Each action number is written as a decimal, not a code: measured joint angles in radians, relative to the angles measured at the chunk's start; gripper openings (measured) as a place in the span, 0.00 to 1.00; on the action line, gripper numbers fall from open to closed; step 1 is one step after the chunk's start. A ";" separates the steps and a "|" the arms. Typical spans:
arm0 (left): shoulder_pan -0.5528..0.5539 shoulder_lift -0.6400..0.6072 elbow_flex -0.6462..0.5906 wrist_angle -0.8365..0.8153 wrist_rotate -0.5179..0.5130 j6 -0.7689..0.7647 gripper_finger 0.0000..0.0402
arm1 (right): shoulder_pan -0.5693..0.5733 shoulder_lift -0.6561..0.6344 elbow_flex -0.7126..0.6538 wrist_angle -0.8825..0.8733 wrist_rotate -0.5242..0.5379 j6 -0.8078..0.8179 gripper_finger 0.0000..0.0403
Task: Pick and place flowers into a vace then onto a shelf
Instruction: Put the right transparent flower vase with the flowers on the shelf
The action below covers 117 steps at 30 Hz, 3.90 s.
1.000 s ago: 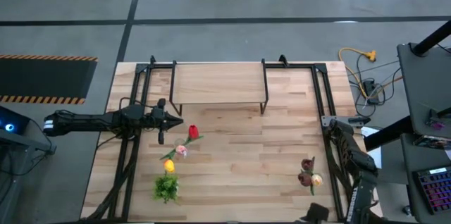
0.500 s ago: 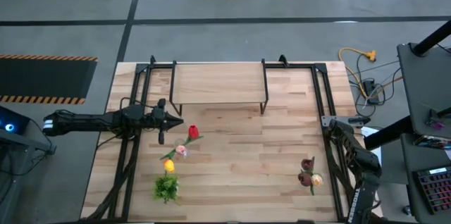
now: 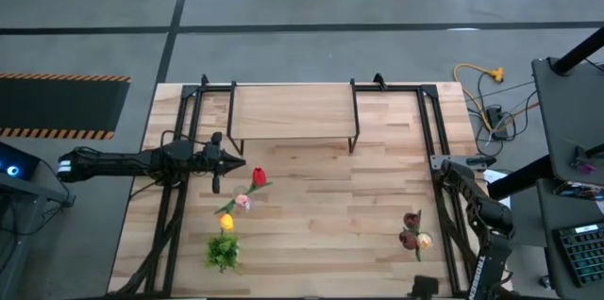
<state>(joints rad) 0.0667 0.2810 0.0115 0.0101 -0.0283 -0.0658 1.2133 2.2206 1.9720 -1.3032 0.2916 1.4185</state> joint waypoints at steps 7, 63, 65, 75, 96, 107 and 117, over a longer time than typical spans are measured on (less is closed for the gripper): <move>0.000 0.000 0.000 0.000 0.000 0.000 0.01 | 0.002 -0.047 0.000 -0.270 -0.020 0.192 0.81; 0.000 0.000 0.000 0.001 0.000 0.000 0.01 | 0.070 -0.387 -0.680 -0.177 0.246 0.680 0.81; 0.000 0.000 0.000 0.001 0.000 0.000 0.01 | 0.072 -0.387 -0.679 -0.178 0.263 0.690 0.81; 0.000 0.000 0.000 0.001 0.000 0.000 0.01 | 0.072 -0.387 -0.680 -0.181 0.262 0.699 0.68; 0.000 0.000 0.000 0.001 0.000 0.000 0.01 | 0.057 -0.394 -0.676 -0.179 0.518 0.694 0.42; 0.000 0.000 0.000 0.002 0.000 0.000 0.01 | -0.214 -0.445 -0.673 -0.108 0.686 0.394 0.42; 0.000 0.000 0.000 0.002 0.000 0.000 0.01 | -0.525 -0.603 -0.673 0.339 0.739 -0.114 0.42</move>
<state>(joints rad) 0.0666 0.2812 0.0113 0.0118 -0.0282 -0.0662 0.6880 1.6178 1.2995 -0.9646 1.0310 1.3044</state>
